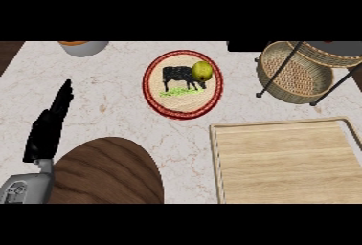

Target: Pick the can from the tray and place it in the tiered basket

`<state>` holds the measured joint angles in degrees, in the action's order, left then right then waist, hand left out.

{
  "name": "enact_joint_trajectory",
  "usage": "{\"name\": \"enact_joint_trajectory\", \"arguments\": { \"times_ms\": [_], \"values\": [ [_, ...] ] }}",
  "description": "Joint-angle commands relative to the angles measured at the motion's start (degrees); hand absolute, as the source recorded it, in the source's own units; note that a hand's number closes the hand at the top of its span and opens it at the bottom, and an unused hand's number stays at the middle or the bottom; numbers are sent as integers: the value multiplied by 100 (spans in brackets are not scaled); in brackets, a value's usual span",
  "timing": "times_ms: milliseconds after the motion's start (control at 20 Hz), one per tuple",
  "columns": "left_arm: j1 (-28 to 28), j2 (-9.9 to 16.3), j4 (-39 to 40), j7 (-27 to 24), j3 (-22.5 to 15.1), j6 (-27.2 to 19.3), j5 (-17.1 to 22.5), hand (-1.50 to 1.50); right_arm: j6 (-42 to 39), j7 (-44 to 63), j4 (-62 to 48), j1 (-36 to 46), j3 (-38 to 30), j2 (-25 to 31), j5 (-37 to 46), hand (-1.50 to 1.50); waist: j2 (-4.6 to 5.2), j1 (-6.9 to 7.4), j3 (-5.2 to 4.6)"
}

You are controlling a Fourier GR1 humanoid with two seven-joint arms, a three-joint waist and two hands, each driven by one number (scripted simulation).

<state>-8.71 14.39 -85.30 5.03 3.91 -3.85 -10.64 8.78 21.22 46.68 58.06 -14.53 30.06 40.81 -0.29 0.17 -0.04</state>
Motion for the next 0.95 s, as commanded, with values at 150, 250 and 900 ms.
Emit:
{"name": "enact_joint_trajectory", "arguments": {
  "times_ms": [150, 250, 900],
  "values": [
    [45, -31, 37, 53, 97, -65, -65, 0, -354, 756, 1050, -537, -333, 353, -329, -150, -4, -83, 3],
    [18, 155, 296, -278, 302, 154, 138, 0, -620, 907, 1228, -617, -702, 607, -686, -150, -13, -139, 1],
    [227, 60, 25, -195, 256, 125, 36, 0, -2369, 465, 3560, -3522, -2857, 1279, -2914, -150, -10, -175, 6]
  ]
}}
